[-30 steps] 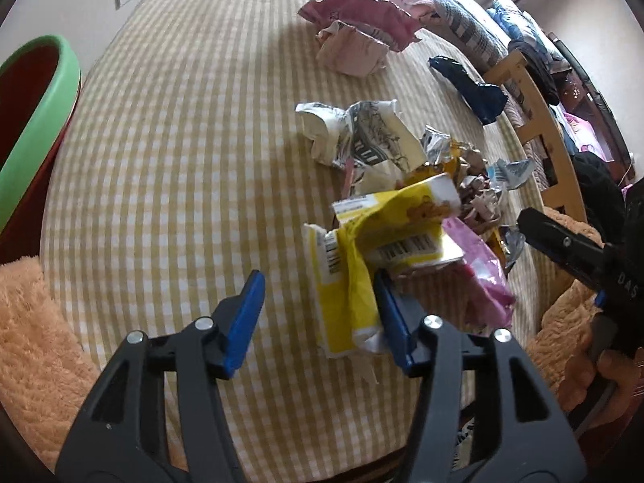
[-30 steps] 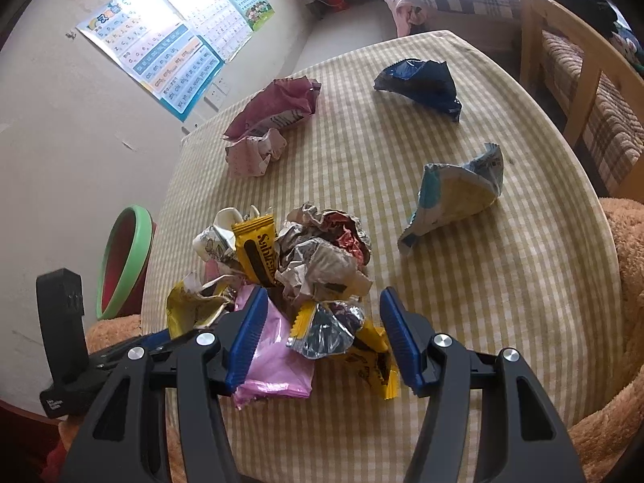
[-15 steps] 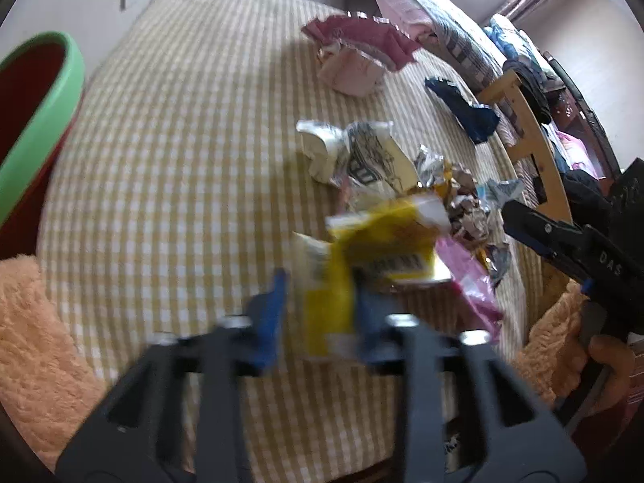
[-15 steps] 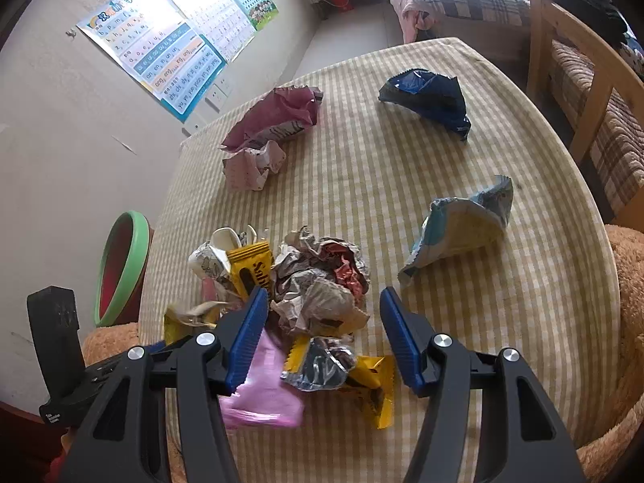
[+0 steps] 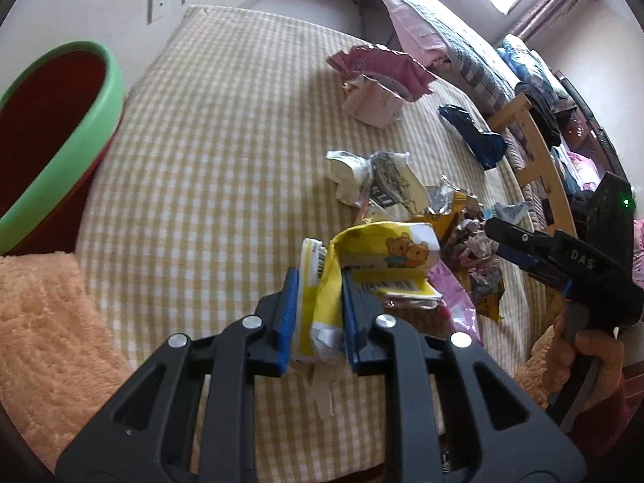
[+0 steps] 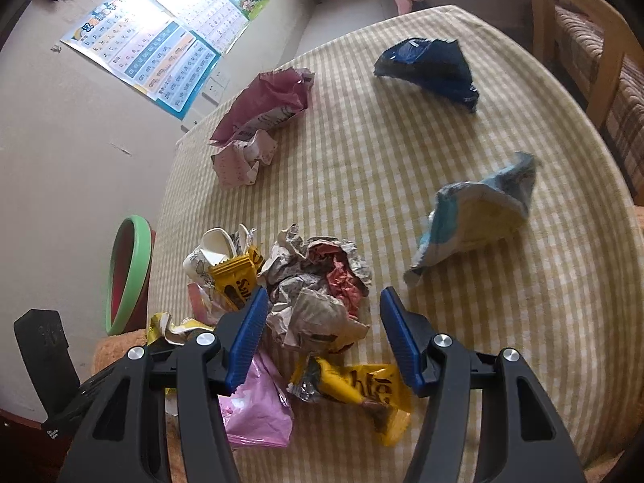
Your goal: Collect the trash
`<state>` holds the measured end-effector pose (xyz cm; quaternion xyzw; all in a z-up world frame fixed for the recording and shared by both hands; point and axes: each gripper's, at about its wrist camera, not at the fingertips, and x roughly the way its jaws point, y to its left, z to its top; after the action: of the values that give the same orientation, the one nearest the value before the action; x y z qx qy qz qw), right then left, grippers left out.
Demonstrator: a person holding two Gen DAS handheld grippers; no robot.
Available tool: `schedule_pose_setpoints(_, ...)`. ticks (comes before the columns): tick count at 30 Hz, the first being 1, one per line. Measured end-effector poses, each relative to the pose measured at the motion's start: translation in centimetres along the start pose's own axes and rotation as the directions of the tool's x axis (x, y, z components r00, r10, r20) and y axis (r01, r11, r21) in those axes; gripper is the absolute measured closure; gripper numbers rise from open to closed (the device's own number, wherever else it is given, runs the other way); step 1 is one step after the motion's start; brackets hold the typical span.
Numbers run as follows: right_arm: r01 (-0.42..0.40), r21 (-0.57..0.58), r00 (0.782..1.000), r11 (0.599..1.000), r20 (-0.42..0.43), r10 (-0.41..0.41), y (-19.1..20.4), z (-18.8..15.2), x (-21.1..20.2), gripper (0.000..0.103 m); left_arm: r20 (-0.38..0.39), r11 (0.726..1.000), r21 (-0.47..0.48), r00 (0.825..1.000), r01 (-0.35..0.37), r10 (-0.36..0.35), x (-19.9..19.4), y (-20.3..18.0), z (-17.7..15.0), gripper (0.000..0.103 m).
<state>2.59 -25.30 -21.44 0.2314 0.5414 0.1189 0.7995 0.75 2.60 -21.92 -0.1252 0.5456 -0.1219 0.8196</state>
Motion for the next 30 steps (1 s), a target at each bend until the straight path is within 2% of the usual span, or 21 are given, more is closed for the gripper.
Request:
schedule_pose_setpoints(3, -0.026, 0.008, 0.999, 1.000, -0.019, 0.026, -0.1, -0.3, 0.5, 0.052, -0.031, 1.000, 0.002, 0.999, -0.026, 0.026, 0.5, 0.0, -0.1, 0.082)
schedule_pose_setpoints(4, -0.030, 0.003, 0.999, 1.000, -0.023, 0.030, 0.0, -0.4, 0.6, 0.061, -0.041, 1.000, 0.007, 0.999, -0.023, 0.024, 0.7, -0.1, -0.2, 0.080)
schedule_pose_setpoints(6, -0.033, -0.003, 0.999, 0.999, -0.019, 0.033, 0.1, -0.6, 0.5, 0.063, -0.053, 0.999, 0.025, 0.998, -0.026, 0.028, 1.0, -0.5, -0.3, 0.065)
schedule_pose_setpoints(10, -0.043, 0.001, 0.999, 0.999, -0.005, 0.043, 0.1, -0.6, 0.2, 0.071, -0.069, 0.998, 0.056, 0.997, -0.036, 0.040, 1.5, -1.1, -0.4, 0.054)
schedule_pose_setpoints(11, -0.044, 0.001, 0.999, 0.999, -0.003, 0.044, 0.1, -0.6, 0.1, 0.072, -0.079, 0.998, 0.056, 0.996, -0.042, 0.046, 1.7, -1.1, -0.4, 0.043)
schedule_pose_setpoints(12, -0.043, 0.001, 0.999, 0.999, 0.000, 0.043, 0.1, -0.6, 0.0, 0.072, -0.089, 0.997, 0.052, 0.995, -0.050, 0.055, 1.9, -1.0, -0.5, 0.038)
schedule_pose_setpoints(15, -0.041, 0.002, 0.999, 0.999, -0.001, 0.041, 0.1, -0.6, 0.0, 0.072, -0.092, 0.999, 0.036, 0.995, -0.040, 0.043, 1.8, -0.7, -0.5, 0.038)
schedule_pose_setpoints(19, -0.027, 0.011, 1.000, 1.000, -0.011, 0.028, 0.0, -0.6, 0.3, 0.052, -0.108, 0.999, 0.045, 0.994, -0.014, 0.019, 1.5, -1.0, -0.7, 0.038)
schedule_pose_setpoints(22, -0.014, 0.012, 1.000, 1.000, -0.013, 0.014, 0.0, -0.6, 0.4, 0.044, -0.110, 0.997, 0.078, 0.994, -0.007, 0.015, 1.1, -1.6, -1.3, 0.038)
schedule_pose_setpoints(25, -0.007, 0.017, 1.000, 1.000, -0.027, 0.007, -0.2, -0.7, 0.9, 0.043, -0.127, 0.994, 0.109, 0.991, -0.022, 0.036, 1.7, -2.2, -1.6, 0.039)
schedule_pose_setpoints(26, -0.009, 0.014, 0.999, 1.000, -0.033, 0.009, -0.2, -0.7, 1.1, 0.044, -0.136, 0.993, 0.117, 0.990, -0.022, 0.038, 2.1, -2.4, -1.7, 0.045)
schedule_pose_setpoints(27, -0.010, 0.009, 0.999, 1.000, -0.034, 0.010, -0.1, -0.8, 1.2, 0.047, -0.148, 0.992, 0.123, 0.988, -0.021, 0.039, 2.6, -2.7, -1.7, 0.060)
schedule_pose_setpoints(28, -0.017, 0.004, 0.999, 1.000, -0.033, 0.017, 0.0, -1.0, 1.4, 0.058, -0.165, 0.991, 0.131, 0.985, -0.023, 0.045, 3.0, -2.9, -1.8, 0.067)
schedule_pose_setpoints(29, -0.031, 0.004, 0.999, 1.000, -0.034, 0.031, 0.0, -1.0, 1.4, 0.062, -0.175, 0.990, 0.139, 0.983, -0.026, 0.050, 3.3, -3.0, -1.9, 0.077)
schedule_pose_setpoints(30, -0.038, 0.007, 0.999, 0.999, -0.023, 0.038, 0.1, -1.1, 1.2, 0.064, -0.171, 0.989, 0.143, 0.984, -0.027, 0.051, 3.4, -3.1, -1.9, 0.079)
